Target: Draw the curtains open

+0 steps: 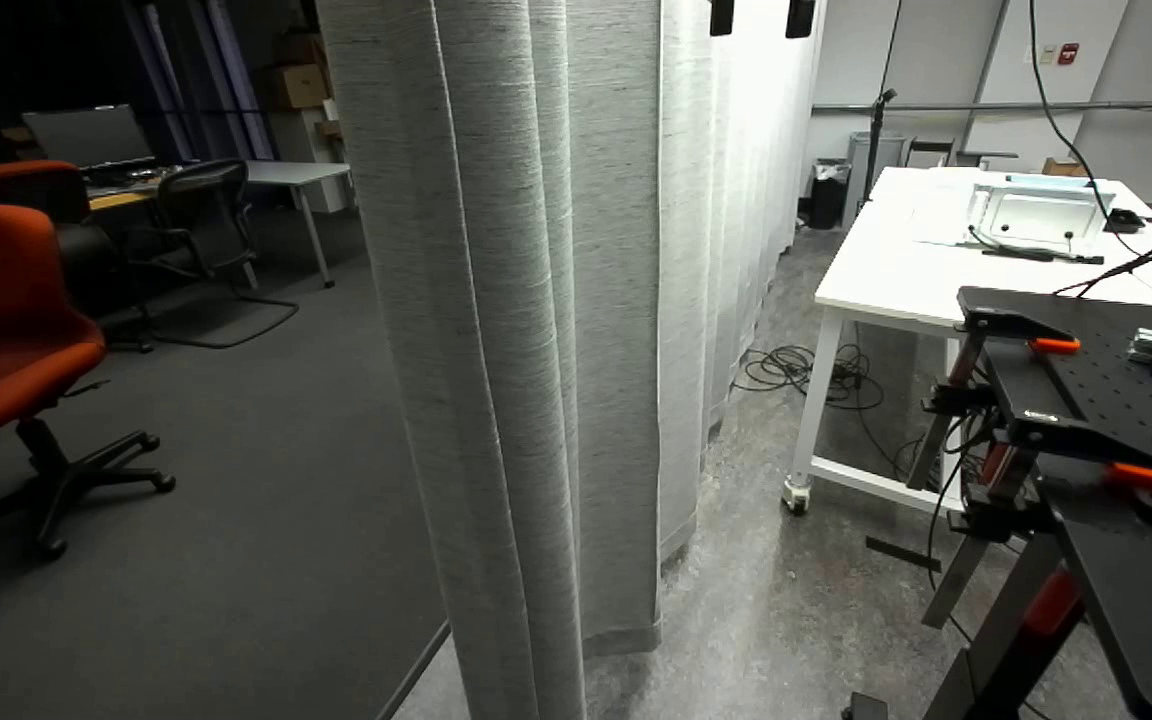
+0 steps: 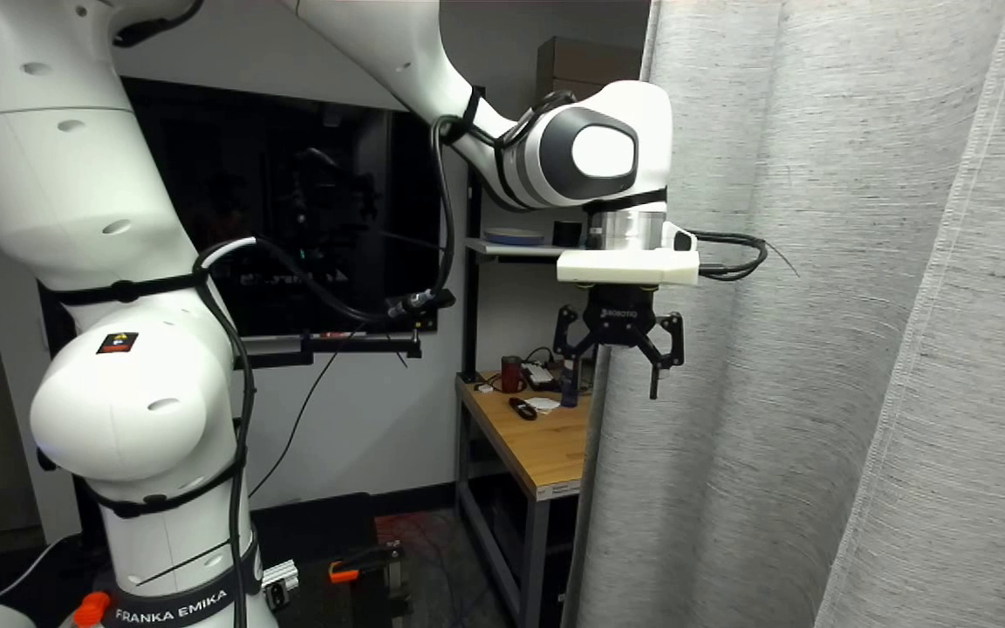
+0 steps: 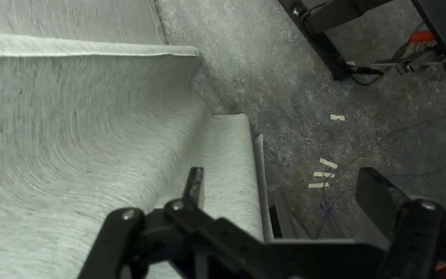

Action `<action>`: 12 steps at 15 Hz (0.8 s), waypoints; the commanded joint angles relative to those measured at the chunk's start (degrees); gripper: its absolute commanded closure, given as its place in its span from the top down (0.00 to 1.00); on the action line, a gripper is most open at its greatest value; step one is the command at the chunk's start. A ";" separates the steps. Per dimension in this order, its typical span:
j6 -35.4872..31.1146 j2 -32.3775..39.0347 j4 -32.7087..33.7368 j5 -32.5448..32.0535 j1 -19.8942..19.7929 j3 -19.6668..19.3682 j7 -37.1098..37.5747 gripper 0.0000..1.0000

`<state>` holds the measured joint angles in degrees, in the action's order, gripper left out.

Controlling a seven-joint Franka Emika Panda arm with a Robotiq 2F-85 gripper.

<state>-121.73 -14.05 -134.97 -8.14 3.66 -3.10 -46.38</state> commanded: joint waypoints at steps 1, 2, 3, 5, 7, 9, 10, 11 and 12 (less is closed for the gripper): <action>-3.08 -0.67 -1.28 2.34 2.07 1.07 -4.55 1.00; -1.90 -0.56 -0.84 2.86 2.39 1.30 -5.64 1.00; -0.24 -0.67 -0.41 2.66 2.47 1.43 -6.79 1.00; -1.20 0.00 -0.47 1.80 1.92 1.89 -4.49 1.00; -1.19 0.00 -0.47 1.83 1.94 1.93 -5.21 1.00; -3.69 -0.20 -1.58 0.75 1.79 1.98 -5.49 1.00; -4.23 0.16 -1.88 1.14 2.03 1.98 -5.84 1.00; -5.68 0.69 -2.54 2.25 2.54 2.07 -6.22 1.00; -6.27 1.28 -2.94 3.84 3.09 2.21 -6.50 1.00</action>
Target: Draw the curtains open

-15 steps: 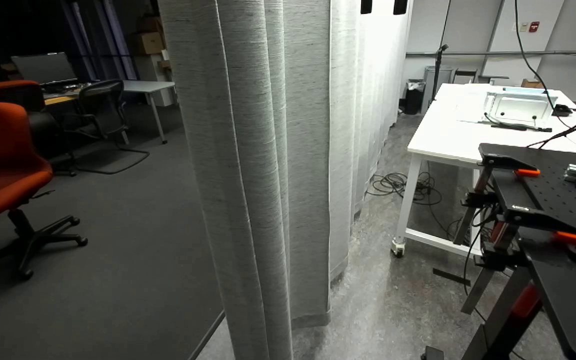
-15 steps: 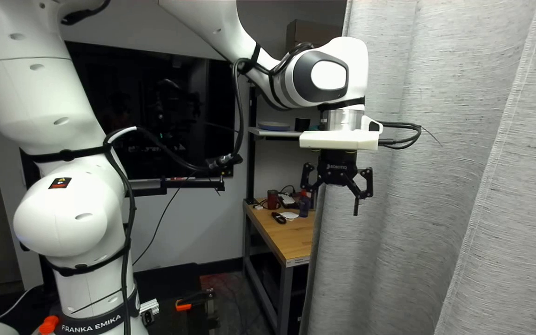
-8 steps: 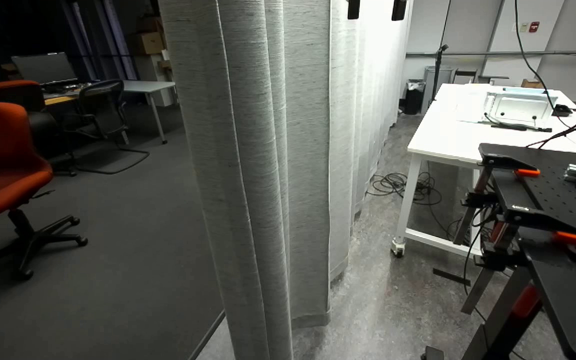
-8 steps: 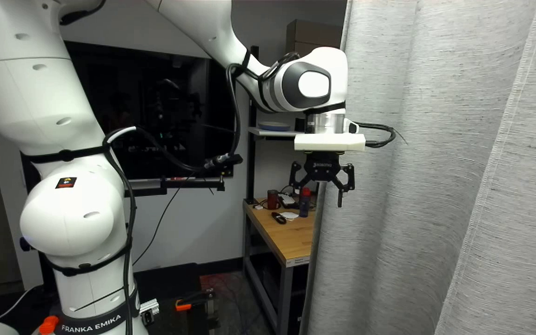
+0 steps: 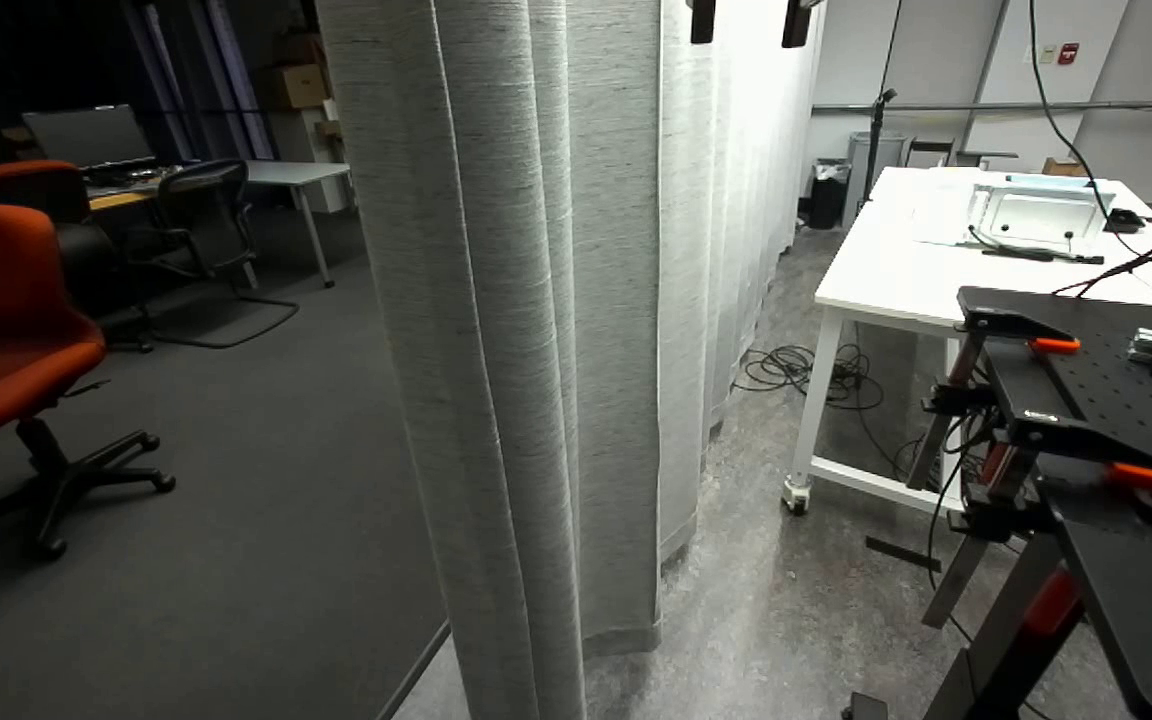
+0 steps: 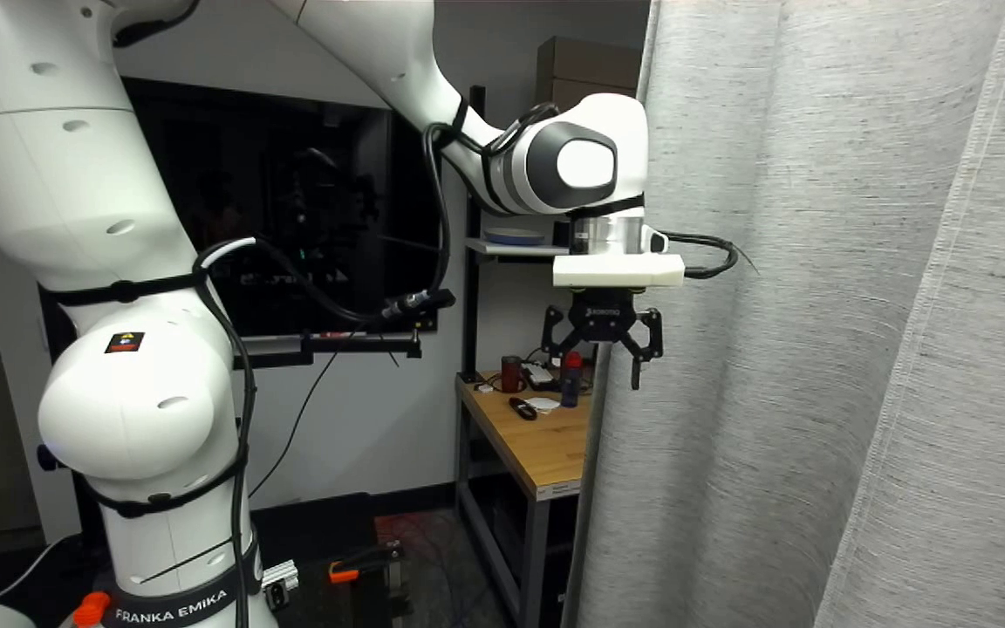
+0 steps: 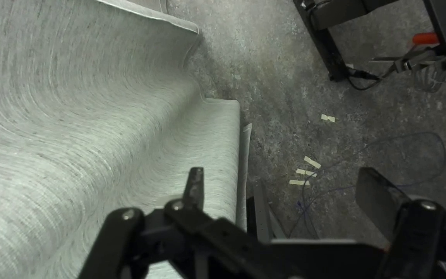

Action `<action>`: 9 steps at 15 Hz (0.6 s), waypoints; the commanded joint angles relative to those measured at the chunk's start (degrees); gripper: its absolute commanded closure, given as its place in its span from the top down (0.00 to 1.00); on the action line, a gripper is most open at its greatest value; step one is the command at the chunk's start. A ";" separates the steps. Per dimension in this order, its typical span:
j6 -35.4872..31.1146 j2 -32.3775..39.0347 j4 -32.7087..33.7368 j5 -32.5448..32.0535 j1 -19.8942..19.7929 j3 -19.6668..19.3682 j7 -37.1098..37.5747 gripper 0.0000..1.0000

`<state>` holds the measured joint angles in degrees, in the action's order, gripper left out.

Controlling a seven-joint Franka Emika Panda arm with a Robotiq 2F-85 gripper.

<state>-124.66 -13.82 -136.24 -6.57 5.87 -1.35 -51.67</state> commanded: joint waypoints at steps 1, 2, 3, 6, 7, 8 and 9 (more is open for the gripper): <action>-4.17 1.60 -2.15 3.97 1.39 0.63 -1.50 1.00; -5.10 2.36 -2.48 6.48 2.07 0.86 -1.70 1.00; -5.07 3.20 -2.44 8.80 2.65 1.07 -2.08 1.00; -7.32 5.49 -1.95 17.70 4.25 1.69 -4.15 1.00; -8.56 5.90 -1.69 20.75 4.49 1.86 -4.87 1.00; -9.61 6.29 -1.27 24.13 4.64 1.83 -6.07 1.00; -10.82 6.50 -1.00 27.03 4.66 1.84 -7.30 1.00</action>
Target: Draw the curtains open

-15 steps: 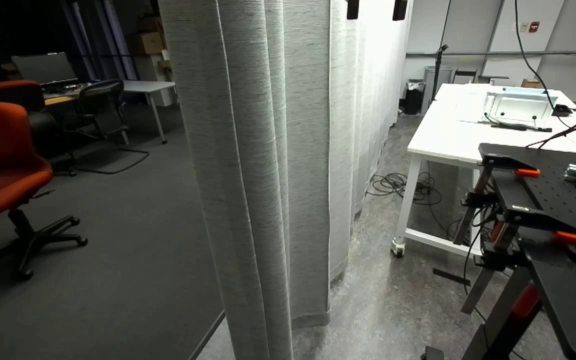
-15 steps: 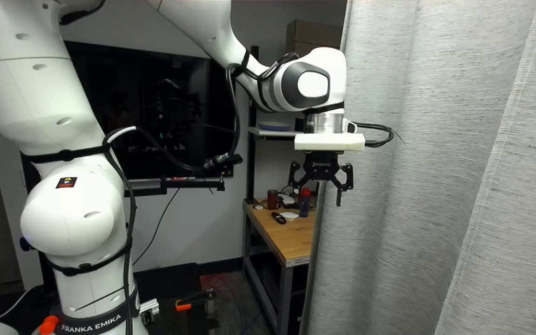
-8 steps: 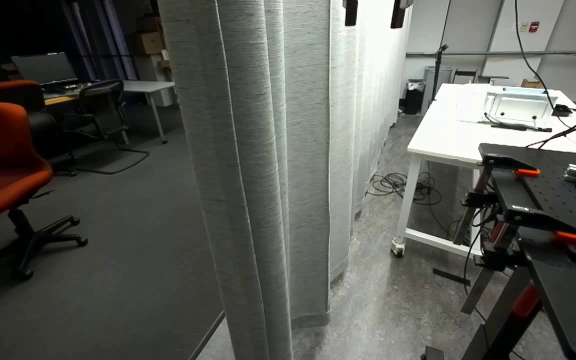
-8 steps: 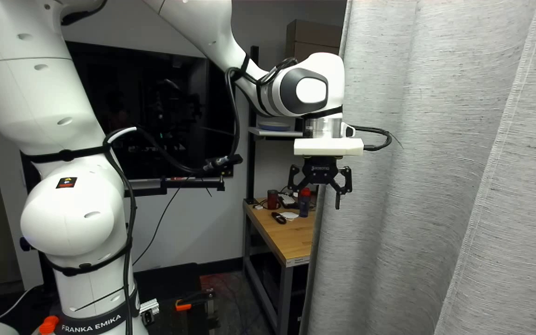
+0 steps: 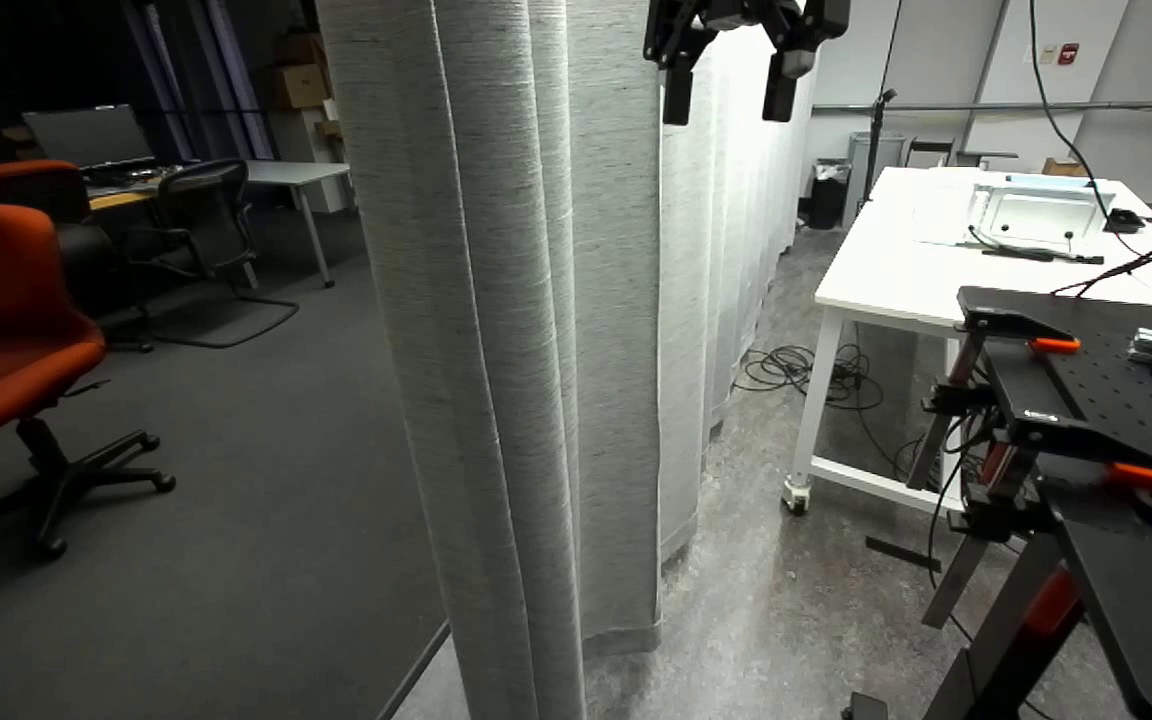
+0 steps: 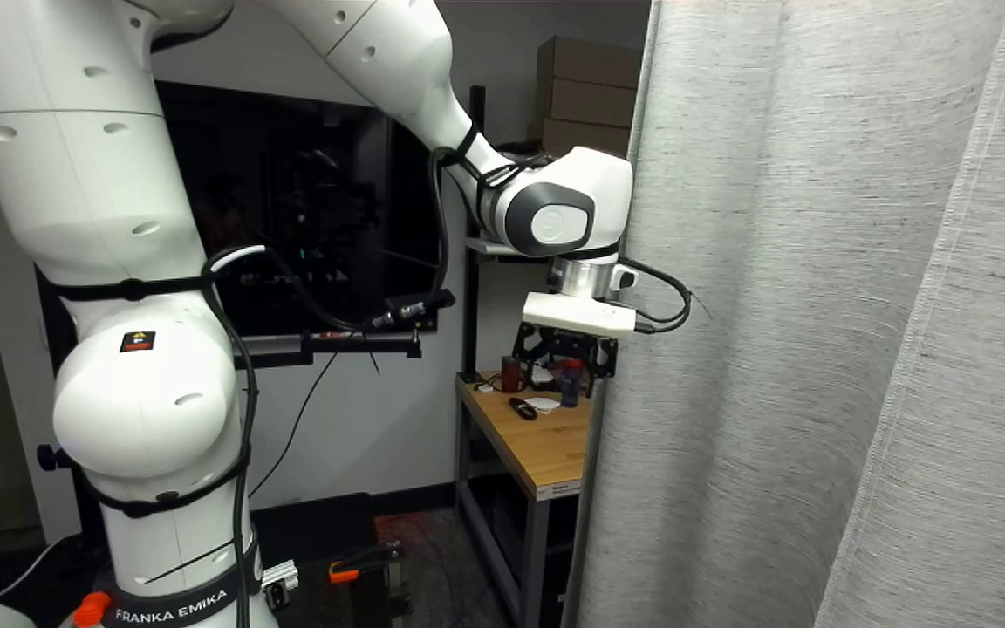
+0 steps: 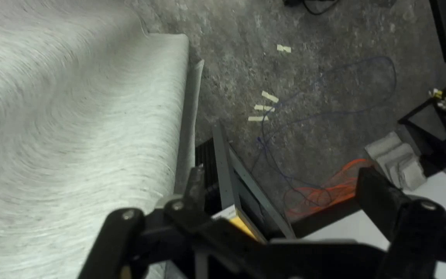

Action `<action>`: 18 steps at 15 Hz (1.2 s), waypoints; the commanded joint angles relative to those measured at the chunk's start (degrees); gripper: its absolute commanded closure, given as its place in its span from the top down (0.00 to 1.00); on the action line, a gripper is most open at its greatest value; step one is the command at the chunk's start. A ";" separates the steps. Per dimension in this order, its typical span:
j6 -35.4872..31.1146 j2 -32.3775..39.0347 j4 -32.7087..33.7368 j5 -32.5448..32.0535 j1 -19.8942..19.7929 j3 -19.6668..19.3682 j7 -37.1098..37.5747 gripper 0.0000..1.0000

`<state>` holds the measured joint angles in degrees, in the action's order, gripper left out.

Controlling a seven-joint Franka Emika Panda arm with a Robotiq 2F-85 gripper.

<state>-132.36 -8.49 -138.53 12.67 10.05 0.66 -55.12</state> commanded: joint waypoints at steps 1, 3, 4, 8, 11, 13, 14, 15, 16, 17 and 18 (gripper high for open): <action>-4.30 1.35 1.55 10.43 0.44 -0.14 -5.20 1.00; -6.66 1.05 1.89 14.66 0.28 -0.20 -7.98 1.00; -7.60 0.86 2.10 16.17 0.25 -0.22 -9.20 1.00; -11.30 0.71 2.48 20.61 0.47 -0.06 -14.23 1.00; -14.61 0.52 2.17 24.10 0.92 0.21 -18.86 1.00; -17.84 0.34 1.76 27.55 1.49 0.63 -23.38 1.00; -19.95 0.43 1.69 30.11 1.96 0.90 -26.14 1.00; -21.22 0.52 1.77 32.45 2.39 1.14 -28.67 1.00; -21.98 0.54 1.83 35.02 2.89 1.36 -31.35 1.00; -22.61 0.54 1.89 37.41 3.28 1.64 -33.80 1.00; -23.09 0.63 1.83 39.79 4.25 1.31 -36.29 1.00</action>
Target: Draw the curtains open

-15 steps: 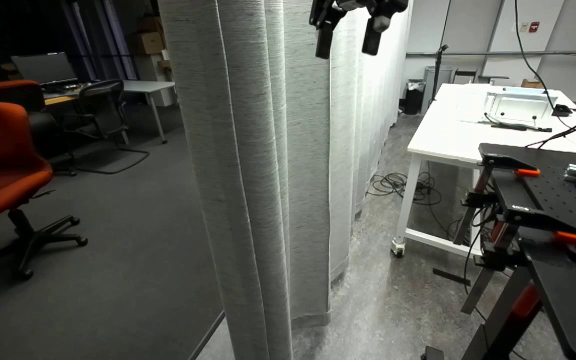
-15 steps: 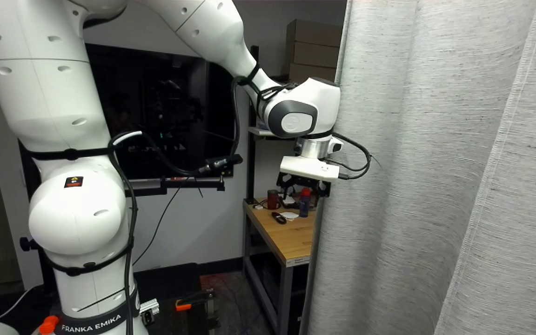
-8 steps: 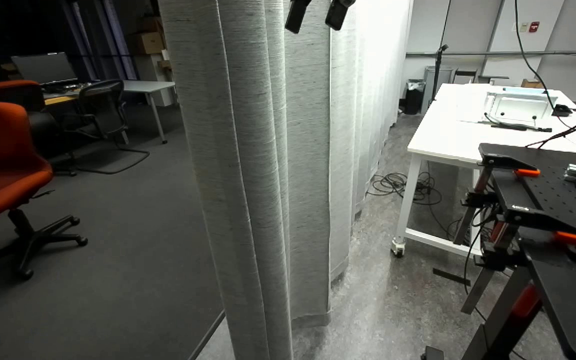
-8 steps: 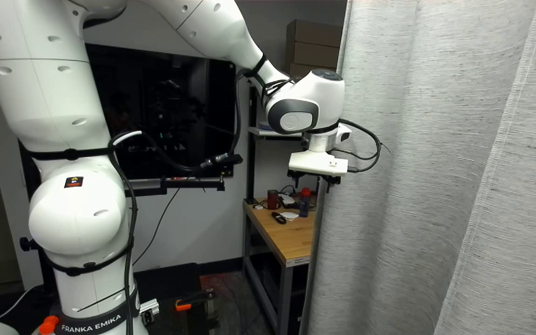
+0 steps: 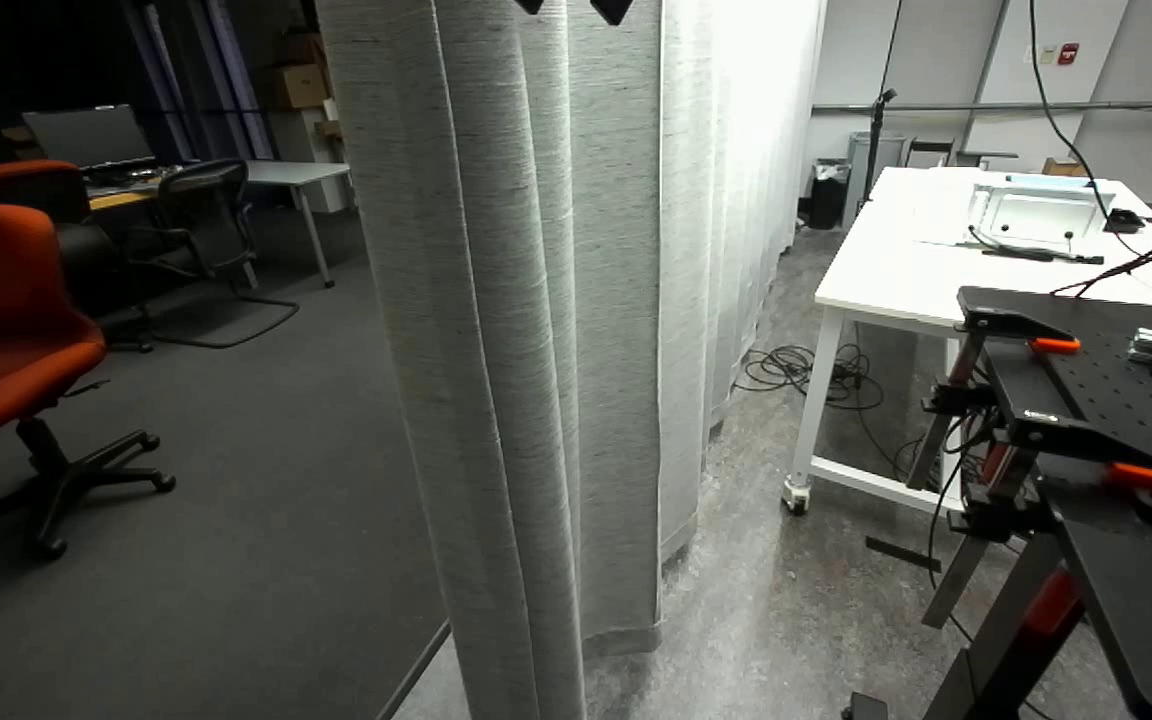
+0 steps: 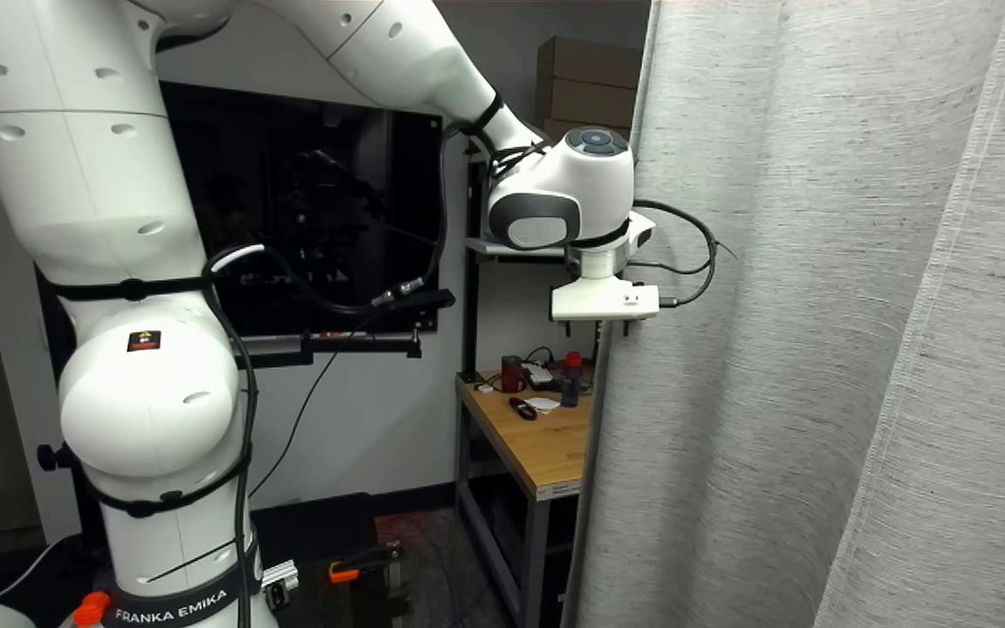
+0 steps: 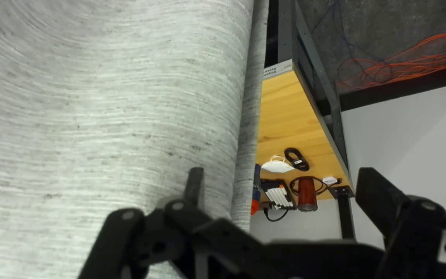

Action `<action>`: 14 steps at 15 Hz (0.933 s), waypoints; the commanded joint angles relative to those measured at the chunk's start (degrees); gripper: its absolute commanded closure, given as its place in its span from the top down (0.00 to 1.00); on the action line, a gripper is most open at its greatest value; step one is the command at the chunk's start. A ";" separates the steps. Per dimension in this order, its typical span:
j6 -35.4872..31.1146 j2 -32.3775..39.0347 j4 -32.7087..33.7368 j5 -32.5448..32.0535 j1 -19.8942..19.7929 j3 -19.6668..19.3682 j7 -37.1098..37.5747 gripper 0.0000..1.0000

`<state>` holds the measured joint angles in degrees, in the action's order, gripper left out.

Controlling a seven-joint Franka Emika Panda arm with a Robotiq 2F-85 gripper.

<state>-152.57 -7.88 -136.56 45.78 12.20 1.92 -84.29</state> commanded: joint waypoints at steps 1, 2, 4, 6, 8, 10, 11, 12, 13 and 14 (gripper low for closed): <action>-2.99 0.06 -0.11 8.81 2.54 0.16 -9.27 1.00; -2.94 0.16 -0.13 10.70 2.99 0.25 -10.71 1.00; -2.39 0.32 -0.34 13.55 3.54 0.47 -12.27 1.00; -2.23 0.25 -1.00 15.25 3.88 0.73 -12.84 1.00; -2.72 0.36 -1.55 16.52 4.26 0.95 -13.89 1.00; -3.31 0.93 -1.34 17.66 4.44 0.96 -15.30 1.00; -3.44 1.33 -0.85 18.43 4.47 0.87 -16.31 1.00; -3.86 1.90 -0.07 19.46 4.45 0.77 -17.18 1.00; -4.46 2.45 0.77 20.69 4.42 0.70 -18.17 1.00; -5.04 2.84 1.59 22.60 4.45 0.60 -19.67 1.00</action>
<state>-154.69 -7.05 -137.70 63.26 15.98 2.71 -99.34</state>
